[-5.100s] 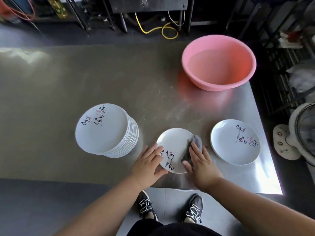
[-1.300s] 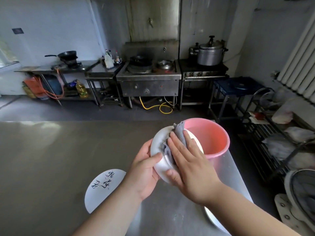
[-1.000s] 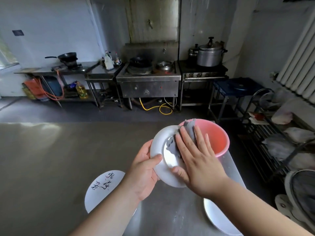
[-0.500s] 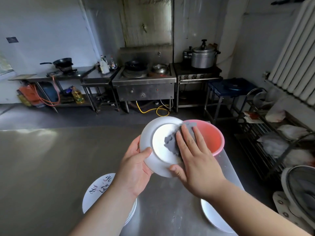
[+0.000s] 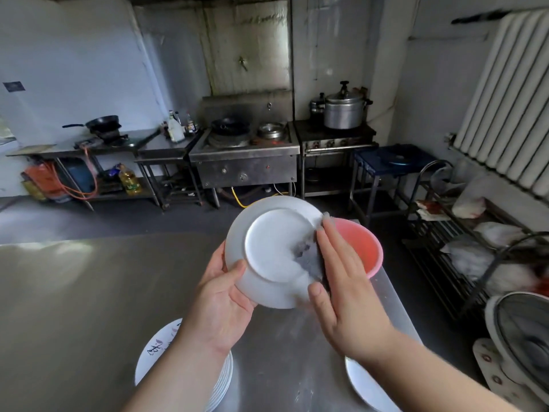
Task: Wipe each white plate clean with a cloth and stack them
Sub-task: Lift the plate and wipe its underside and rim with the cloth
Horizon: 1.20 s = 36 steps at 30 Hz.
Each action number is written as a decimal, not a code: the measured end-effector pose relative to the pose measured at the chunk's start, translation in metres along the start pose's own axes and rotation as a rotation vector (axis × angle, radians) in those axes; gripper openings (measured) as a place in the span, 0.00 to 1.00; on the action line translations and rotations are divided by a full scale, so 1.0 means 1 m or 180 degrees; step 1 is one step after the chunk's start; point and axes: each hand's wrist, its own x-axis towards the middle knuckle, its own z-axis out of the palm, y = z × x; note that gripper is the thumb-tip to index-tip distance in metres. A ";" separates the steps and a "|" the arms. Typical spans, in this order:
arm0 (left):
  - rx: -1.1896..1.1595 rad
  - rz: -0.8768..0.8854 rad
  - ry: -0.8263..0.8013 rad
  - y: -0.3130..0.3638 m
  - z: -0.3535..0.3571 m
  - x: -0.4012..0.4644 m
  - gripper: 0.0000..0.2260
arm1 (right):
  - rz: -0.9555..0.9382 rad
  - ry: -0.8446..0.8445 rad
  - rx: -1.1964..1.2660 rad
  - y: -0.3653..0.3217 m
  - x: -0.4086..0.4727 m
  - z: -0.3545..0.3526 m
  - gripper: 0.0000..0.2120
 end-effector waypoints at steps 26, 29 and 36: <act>0.0350 -0.0272 -0.0261 0.009 -0.002 -0.004 0.23 | 0.0330 0.0132 0.0810 0.012 0.034 -0.021 0.24; 0.0275 -0.0154 -0.0156 0.003 -0.006 -0.009 0.23 | 0.0419 0.0123 0.0716 -0.007 -0.012 0.008 0.33; 0.0277 -0.0180 -0.0091 -0.005 -0.002 -0.016 0.23 | 0.0562 -0.0330 0.0290 -0.003 0.015 -0.006 0.36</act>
